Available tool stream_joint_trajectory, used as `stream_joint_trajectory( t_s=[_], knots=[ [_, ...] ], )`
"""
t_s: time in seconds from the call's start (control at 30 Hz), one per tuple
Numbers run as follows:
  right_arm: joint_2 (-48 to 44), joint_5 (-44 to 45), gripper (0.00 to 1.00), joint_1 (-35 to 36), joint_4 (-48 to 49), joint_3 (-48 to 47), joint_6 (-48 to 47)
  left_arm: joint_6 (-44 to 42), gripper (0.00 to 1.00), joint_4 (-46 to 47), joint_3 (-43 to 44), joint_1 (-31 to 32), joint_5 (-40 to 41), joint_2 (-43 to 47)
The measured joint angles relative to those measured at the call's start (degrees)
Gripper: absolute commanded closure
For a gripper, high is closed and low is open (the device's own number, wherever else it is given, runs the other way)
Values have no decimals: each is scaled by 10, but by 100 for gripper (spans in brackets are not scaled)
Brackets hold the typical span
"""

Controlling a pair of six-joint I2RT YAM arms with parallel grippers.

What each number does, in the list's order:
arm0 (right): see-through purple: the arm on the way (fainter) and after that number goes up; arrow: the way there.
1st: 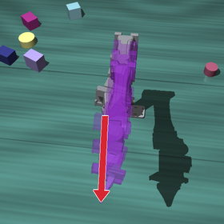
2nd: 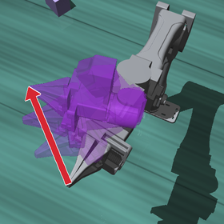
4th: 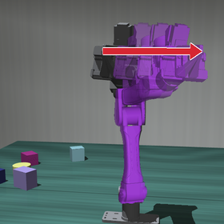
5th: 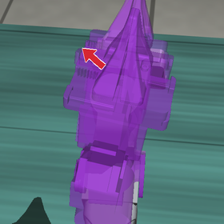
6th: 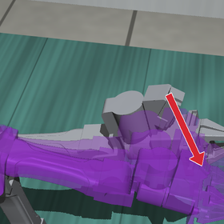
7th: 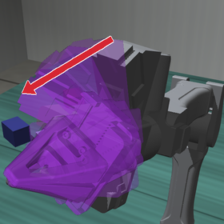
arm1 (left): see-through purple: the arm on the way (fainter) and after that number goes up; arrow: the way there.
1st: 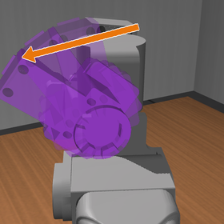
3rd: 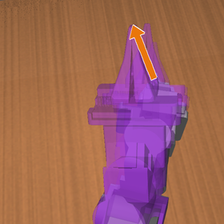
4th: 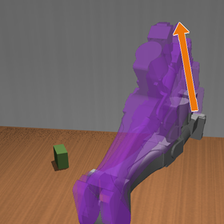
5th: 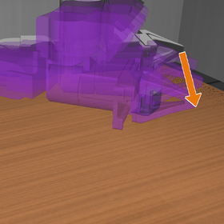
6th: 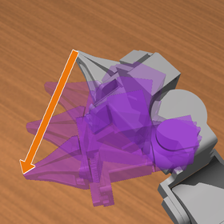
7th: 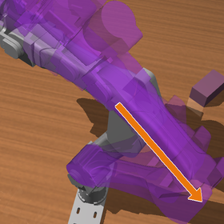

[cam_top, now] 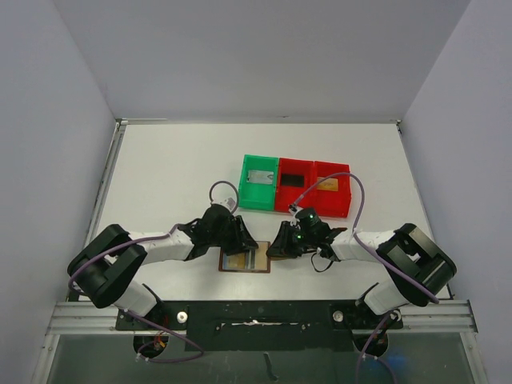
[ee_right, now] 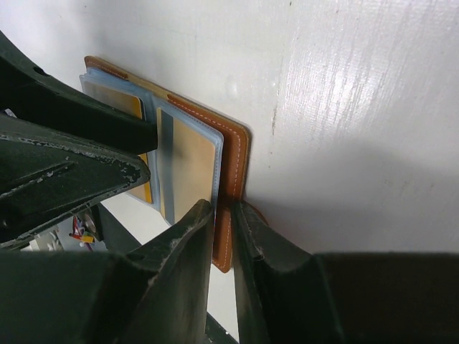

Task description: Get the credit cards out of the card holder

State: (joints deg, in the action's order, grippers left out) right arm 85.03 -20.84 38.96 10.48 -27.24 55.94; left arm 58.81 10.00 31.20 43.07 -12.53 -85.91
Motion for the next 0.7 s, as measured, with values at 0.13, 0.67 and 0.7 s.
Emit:
stream_joint_trajectory(
  t_s=[0.13, 0.67, 0.7],
  knots=[
    [-1, 0, 80, 0, -4, -2, -4, 5, 68, 1, -4, 0, 4, 2],
    [-1, 14, 81, 1, -67, -33, -31, 42, 94, 38, -42, 0, -4, 17],
    [-1, 14, 81, 1, -67, -33, -31, 42, 97, 38, -43, 0, -5, 17]
  ],
)
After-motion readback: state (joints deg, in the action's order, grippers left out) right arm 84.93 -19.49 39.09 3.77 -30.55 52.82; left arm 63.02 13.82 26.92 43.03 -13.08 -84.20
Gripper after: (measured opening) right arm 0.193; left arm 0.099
